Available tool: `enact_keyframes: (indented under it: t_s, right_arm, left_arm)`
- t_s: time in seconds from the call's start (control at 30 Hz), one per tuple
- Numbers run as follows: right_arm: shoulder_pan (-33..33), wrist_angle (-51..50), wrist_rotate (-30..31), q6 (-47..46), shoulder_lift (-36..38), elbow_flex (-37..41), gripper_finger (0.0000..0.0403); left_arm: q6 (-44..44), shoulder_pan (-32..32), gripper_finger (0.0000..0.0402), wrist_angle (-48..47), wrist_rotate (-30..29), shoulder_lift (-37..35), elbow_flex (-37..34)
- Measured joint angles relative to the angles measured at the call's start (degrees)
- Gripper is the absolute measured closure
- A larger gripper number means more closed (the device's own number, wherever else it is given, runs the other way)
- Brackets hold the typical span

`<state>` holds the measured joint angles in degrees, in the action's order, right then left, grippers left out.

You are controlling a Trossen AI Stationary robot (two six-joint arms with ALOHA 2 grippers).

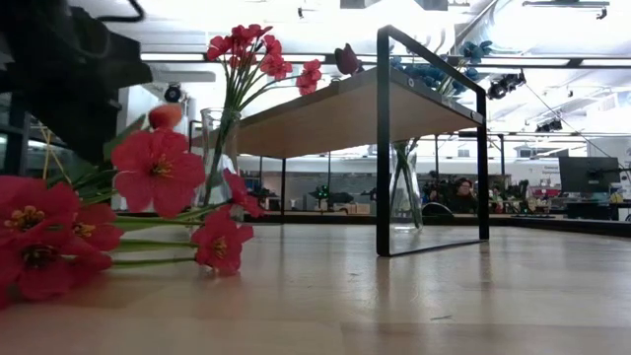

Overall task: Pick and place flowers into a vace then onto a shelf
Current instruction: Put the light orange flower into the bottom transparent vase

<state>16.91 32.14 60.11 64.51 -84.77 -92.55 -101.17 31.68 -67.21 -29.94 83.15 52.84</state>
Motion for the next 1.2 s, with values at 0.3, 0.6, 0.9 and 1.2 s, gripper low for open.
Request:
enact_keyframes:
  t_s: [0.3, 0.6, 0.9, 1.2]
  right_arm:
    - [0.0, 0.0, -0.2, -0.1, 0.0, 0.0, 0.0304]
    - [0.0, 0.0, -0.3, -0.2, 0.0, 0.0, 0.0304]
    - [0.0, 0.0, -0.2, -0.1, 0.0, 0.0, 0.0304]
    - [0.0, 0.0, -0.1, 0.0, 0.0, 0.0, 0.0304]
  left_arm:
    - [-13.8, 4.9, 0.0372, -5.9, -12.8, -1.6, 0.0]
    - [-16.3, 5.2, 0.0372, -15.0, -17.6, -2.0, 3.2]
    - [-12.9, 5.5, 0.0372, -23.0, -26.9, -3.6, 12.4]
    - [-7.6, 5.5, 0.0372, -22.7, -34.9, -4.3, 18.2]
